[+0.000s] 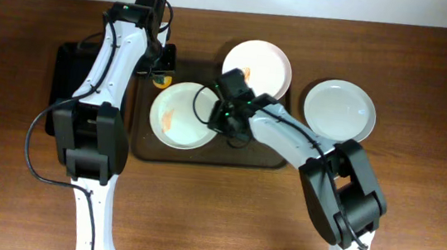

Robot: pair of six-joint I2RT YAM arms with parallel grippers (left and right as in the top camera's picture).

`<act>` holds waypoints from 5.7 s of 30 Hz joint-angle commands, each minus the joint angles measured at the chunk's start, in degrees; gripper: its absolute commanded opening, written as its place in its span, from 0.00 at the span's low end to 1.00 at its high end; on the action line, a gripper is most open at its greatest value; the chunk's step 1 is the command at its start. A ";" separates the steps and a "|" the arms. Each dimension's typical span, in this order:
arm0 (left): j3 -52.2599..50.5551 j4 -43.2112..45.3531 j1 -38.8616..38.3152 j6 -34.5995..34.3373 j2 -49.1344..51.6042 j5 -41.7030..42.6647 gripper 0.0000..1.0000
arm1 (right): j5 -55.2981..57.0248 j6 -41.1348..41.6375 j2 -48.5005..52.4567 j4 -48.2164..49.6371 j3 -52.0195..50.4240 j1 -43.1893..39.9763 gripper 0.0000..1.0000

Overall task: Clean dirty plates on tray and stack at the side
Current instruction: 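Grasp the lower-right plate with the right gripper and tilt it toward the sponge, then scrub the tilted plate with the sponge in the left gripper, then lift the plate with the right gripper and stack it on the side plate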

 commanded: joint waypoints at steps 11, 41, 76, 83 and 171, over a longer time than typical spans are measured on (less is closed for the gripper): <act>0.76 -6.43 0.15 6.40 -0.35 5.68 0.01 | -1.09 -5.16 2.75 3.80 0.66 0.81 0.33; -25.51 12.90 0.81 15.89 -0.35 12.63 0.01 | -11.41 -10.49 4.74 6.54 0.66 -6.40 0.04; -24.87 -6.91 0.70 34.91 -0.35 26.82 0.01 | -12.28 -10.29 4.76 6.95 0.66 -6.40 0.04; -24.87 13.84 0.63 18.49 -0.35 17.07 0.01 | -12.50 -10.29 4.76 6.75 0.66 -6.40 0.04; -6.58 2.27 10.23 14.58 -0.35 21.59 0.00 | 37.20 -23.96 -27.17 -12.96 0.72 9.64 0.04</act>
